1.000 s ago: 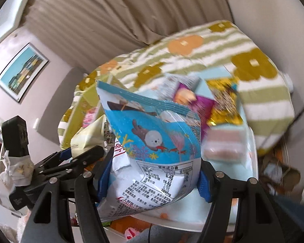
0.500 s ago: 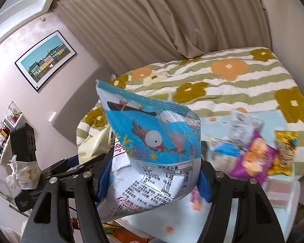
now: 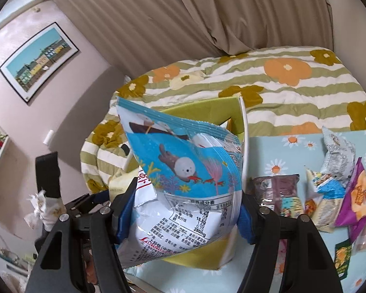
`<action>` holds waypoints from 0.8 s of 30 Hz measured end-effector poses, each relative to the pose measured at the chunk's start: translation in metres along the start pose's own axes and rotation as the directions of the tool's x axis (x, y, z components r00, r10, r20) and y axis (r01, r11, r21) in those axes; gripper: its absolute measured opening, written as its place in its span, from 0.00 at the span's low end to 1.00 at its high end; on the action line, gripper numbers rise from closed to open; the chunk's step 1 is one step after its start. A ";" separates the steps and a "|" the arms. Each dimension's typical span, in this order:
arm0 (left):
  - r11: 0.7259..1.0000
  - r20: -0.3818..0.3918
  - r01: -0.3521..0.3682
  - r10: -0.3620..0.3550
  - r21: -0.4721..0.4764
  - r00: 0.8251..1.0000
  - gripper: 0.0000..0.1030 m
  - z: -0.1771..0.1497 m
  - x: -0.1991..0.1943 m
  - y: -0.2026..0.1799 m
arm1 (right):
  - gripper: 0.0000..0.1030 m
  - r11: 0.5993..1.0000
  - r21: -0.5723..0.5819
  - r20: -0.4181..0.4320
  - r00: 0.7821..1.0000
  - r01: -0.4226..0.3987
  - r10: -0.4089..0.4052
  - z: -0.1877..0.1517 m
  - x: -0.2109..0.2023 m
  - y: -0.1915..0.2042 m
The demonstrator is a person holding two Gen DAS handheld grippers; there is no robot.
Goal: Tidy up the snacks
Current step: 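Carry the bread bag into the box and release it from the left tool, then lower the blue-and-white bag into the box and open the right tool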
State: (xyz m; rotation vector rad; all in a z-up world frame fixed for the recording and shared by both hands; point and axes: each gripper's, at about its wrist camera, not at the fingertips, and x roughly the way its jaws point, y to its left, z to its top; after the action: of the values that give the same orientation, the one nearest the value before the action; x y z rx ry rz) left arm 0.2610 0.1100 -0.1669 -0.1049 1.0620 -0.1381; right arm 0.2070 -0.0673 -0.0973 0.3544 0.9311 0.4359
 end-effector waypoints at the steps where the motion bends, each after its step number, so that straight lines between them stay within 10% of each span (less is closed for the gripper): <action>1: 1.000 -0.004 -0.001 0.001 0.006 1.000 0.83 -0.002 0.004 0.002 | 0.63 1.000 0.004 -0.006 1.000 0.012 -0.012 0.000 0.006 0.003; 24: 0.997 0.023 -0.043 0.045 -0.061 0.999 0.88 -0.028 -0.034 0.024 | 0.63 0.972 -0.218 -0.125 0.985 0.093 -0.122 0.006 0.059 0.037</action>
State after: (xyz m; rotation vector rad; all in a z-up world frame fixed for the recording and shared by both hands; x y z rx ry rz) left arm 0.2220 0.1387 -0.1545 -0.1372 1.0436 -0.0648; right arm 0.2357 -0.0062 -0.1172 0.0797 1.0223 0.4593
